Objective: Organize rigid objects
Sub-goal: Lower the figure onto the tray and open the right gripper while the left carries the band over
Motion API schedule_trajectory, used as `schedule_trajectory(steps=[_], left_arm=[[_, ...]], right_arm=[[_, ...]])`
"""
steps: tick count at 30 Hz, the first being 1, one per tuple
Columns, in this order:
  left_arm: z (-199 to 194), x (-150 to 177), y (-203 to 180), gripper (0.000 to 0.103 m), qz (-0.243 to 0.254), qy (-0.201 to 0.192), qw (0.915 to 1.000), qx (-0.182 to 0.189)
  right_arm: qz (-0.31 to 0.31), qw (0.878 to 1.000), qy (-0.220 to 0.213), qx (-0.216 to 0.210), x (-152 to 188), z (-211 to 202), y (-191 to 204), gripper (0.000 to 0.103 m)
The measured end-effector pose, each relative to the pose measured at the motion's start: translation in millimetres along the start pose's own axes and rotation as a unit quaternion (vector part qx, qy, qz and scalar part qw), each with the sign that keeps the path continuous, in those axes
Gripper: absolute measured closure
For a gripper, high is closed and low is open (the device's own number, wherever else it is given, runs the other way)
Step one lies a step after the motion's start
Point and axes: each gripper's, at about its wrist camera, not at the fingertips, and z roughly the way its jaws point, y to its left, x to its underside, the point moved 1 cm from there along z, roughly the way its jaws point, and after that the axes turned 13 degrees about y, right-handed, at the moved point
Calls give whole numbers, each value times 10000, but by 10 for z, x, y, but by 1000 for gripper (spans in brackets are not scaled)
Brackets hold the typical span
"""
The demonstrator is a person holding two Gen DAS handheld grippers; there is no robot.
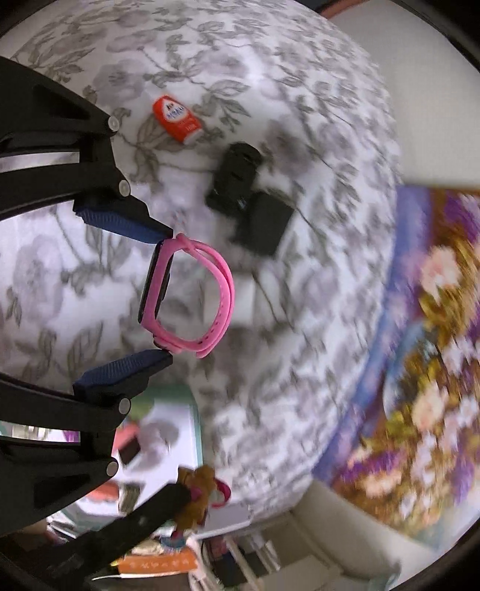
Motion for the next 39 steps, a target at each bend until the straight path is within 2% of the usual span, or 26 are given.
schedule_trajectory(steps=[8, 15, 19, 25, 39], left_arm=[[-163, 208, -766, 42, 886, -231, 9958, 62], [77, 443, -1252, 41, 1492, 124, 9887, -1], [167, 551, -1475, 41, 1756, 258, 9841, 35], [286, 648, -1627, 41, 1967, 391, 9797, -73], [400, 640, -1595, 40, 1908, 558, 9798, -211]], right_arm=[[576, 9960, -172, 664, 17, -204, -597, 63], [1000, 9896, -223, 1013, 114, -350, -1095, 63], [1194, 9876, -158, 1009, 170, -364, -1267, 63], [1178, 9884, -39, 956, 209, -304, -1285, 63], [1081, 9882, 279, 1047, 256, -140, -1267, 63]])
